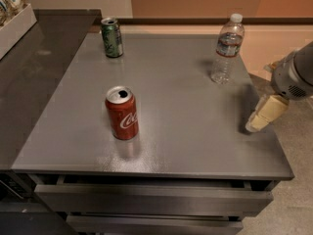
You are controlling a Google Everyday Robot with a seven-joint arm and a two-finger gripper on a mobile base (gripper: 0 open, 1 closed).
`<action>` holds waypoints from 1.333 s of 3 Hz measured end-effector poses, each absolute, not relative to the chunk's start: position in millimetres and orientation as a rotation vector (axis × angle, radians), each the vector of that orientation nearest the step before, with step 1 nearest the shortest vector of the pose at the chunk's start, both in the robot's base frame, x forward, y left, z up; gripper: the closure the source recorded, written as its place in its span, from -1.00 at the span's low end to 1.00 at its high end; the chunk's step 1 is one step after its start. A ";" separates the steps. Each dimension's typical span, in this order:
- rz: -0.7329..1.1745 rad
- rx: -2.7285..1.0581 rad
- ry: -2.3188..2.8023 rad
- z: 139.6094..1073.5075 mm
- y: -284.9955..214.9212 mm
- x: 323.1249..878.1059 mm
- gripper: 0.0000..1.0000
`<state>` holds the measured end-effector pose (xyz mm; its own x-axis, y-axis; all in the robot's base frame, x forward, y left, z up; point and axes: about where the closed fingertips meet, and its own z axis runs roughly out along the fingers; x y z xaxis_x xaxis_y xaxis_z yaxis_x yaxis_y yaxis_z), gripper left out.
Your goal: Pick water bottle
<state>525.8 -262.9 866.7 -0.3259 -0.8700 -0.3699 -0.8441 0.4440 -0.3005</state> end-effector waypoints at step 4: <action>0.237 -1.117 1.986 870.0 -272.6 628.8 -1.00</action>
Offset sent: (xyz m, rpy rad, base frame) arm 0.0775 -0.0331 0.0112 0.3278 -0.1741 -0.0891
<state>628.8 -272.6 870.0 -0.2653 -0.6237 -0.7353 -0.7794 0.5877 -0.2173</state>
